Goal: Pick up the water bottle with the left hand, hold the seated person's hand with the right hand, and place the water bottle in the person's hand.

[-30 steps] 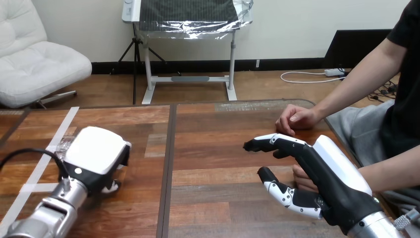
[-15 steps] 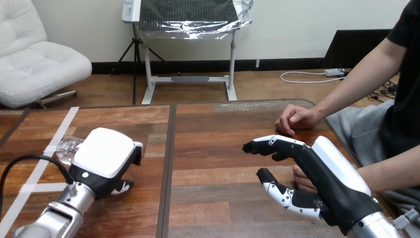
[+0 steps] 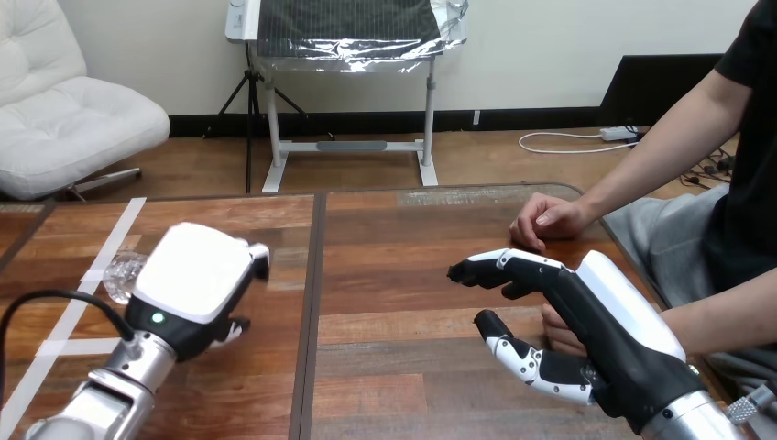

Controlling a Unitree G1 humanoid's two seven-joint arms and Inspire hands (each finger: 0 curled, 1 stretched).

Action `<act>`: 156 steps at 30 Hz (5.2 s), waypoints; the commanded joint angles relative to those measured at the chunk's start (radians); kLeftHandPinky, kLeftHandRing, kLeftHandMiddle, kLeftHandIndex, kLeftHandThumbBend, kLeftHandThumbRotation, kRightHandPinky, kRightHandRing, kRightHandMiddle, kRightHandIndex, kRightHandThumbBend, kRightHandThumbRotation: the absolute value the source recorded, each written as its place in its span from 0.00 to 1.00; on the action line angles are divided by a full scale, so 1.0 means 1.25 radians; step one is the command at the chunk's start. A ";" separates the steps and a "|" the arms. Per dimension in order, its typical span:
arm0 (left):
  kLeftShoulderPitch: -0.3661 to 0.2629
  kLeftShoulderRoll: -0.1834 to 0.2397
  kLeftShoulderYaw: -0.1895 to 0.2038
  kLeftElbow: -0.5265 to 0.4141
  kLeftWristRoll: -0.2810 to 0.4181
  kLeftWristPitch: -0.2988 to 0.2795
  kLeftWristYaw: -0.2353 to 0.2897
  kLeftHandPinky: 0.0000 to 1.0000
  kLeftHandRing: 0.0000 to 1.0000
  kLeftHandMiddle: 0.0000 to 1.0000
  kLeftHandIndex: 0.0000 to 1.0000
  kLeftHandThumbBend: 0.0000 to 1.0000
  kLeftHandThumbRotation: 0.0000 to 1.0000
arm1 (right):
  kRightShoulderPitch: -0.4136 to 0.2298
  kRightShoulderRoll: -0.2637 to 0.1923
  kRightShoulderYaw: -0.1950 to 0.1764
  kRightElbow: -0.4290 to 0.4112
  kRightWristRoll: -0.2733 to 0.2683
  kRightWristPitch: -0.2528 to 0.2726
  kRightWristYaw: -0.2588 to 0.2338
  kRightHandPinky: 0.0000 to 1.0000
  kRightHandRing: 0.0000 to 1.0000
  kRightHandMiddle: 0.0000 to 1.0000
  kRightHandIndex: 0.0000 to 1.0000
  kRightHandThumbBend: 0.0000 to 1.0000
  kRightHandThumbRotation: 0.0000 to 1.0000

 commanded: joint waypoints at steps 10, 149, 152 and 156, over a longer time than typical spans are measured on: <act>0.030 0.039 0.088 -0.094 -0.031 -0.008 0.049 0.60 0.67 0.69 0.71 0.50 0.63 | -0.062 0.000 0.009 -0.004 0.026 -0.031 -0.004 0.68 0.74 0.73 0.72 0.23 0.00; -0.034 -0.174 0.157 0.136 -0.276 0.034 -0.320 1.00 1.00 1.00 1.00 0.48 1.00 | -0.058 -0.018 -0.005 -0.024 0.002 -0.008 0.019 0.67 0.73 0.74 0.72 0.25 0.00; -0.021 -0.174 0.159 0.120 -0.278 0.035 -0.322 1.00 1.00 1.00 1.00 0.48 1.00 | -0.058 -0.019 -0.005 -0.025 0.002 -0.006 0.020 0.68 0.73 0.74 0.72 0.24 0.00; -0.005 -0.175 0.165 0.106 -0.285 0.032 -0.320 1.00 1.00 1.00 1.00 0.48 1.00 | -0.061 -0.020 -0.004 -0.025 0.002 -0.003 0.021 0.68 0.74 0.74 0.72 0.24 0.00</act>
